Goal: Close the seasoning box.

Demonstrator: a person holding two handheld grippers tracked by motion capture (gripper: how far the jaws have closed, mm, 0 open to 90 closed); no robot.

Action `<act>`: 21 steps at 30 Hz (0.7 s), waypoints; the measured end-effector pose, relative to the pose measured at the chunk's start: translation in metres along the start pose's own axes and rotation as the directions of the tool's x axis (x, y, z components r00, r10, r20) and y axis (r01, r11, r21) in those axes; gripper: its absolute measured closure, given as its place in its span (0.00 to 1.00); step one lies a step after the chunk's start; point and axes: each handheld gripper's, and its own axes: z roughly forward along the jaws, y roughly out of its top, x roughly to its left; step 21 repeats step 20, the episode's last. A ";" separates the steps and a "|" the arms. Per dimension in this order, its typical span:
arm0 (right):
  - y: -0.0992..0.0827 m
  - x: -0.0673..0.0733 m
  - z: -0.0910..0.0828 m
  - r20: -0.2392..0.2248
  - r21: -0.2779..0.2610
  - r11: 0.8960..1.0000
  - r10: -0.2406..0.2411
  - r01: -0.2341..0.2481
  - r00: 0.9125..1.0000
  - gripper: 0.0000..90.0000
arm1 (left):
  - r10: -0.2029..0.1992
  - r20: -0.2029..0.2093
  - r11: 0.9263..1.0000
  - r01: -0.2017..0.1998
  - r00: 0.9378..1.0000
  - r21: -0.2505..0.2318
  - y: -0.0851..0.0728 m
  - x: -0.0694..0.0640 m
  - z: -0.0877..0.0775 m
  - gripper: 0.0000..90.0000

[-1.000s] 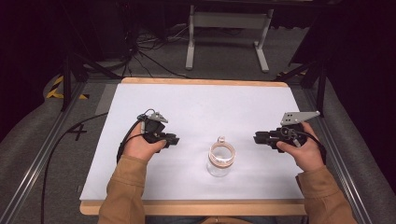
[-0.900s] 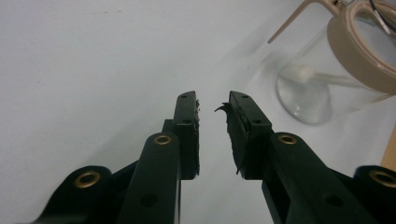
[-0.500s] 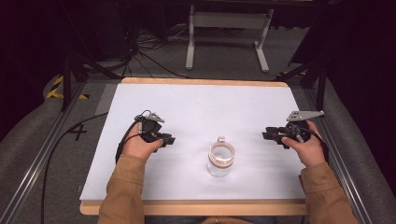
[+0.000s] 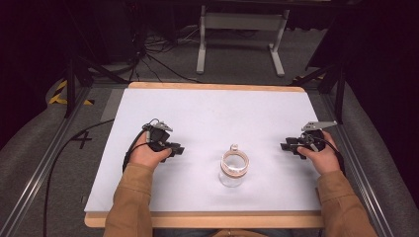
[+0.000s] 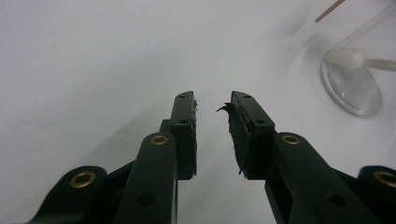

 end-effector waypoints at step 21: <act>-0.007 0.001 0.008 0.007 0.048 0.998 -0.036 0.035 0.999 0.59 | 0.004 0.000 1.000 -0.004 1.000 -0.002 0.001 -0.001 0.000 0.76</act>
